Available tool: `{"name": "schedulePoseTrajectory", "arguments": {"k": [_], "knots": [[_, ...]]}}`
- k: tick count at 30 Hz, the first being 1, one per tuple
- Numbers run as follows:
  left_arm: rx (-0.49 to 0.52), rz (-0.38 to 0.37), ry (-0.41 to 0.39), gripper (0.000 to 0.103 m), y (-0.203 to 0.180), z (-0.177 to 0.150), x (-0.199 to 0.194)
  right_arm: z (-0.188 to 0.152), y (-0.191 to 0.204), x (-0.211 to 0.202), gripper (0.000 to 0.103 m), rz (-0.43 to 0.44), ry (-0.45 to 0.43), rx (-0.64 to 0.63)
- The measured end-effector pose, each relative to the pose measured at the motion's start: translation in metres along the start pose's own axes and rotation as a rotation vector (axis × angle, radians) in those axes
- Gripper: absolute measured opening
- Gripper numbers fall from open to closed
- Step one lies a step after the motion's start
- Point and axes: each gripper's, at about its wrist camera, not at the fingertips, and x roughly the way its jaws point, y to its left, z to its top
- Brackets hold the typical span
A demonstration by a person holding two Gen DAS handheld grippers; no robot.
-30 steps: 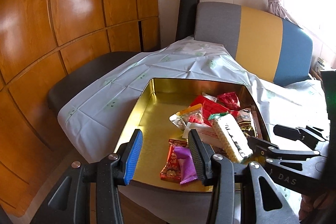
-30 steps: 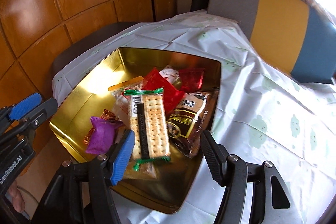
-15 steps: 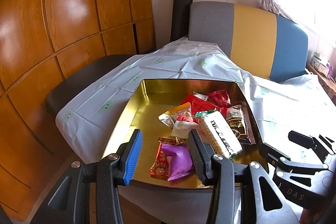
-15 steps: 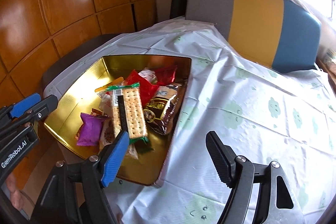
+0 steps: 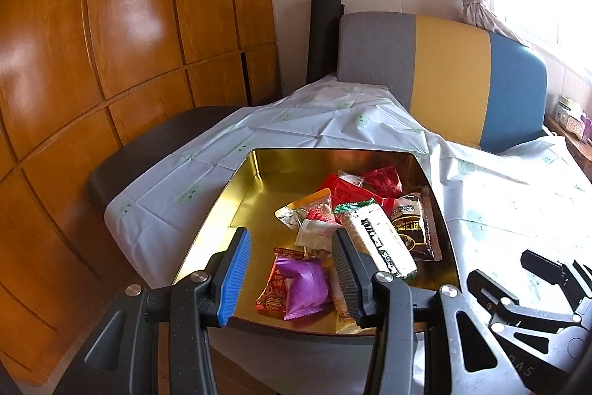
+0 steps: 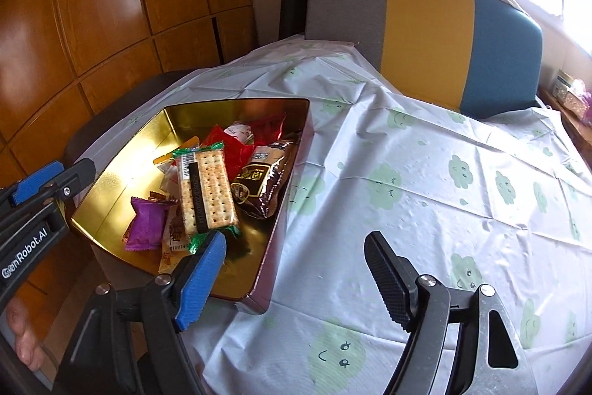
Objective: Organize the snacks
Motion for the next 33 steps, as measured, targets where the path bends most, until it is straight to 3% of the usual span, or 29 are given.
{"name": "schedulePoseTrajectory", "arguments": {"k": [33], "knots": [[-0.005, -0.019, -0.019, 0.046, 0.003, 0.002, -0.007, -0.001, 0.011, -0.001, 0.081, -0.001, -0.012, -0.022]]}}
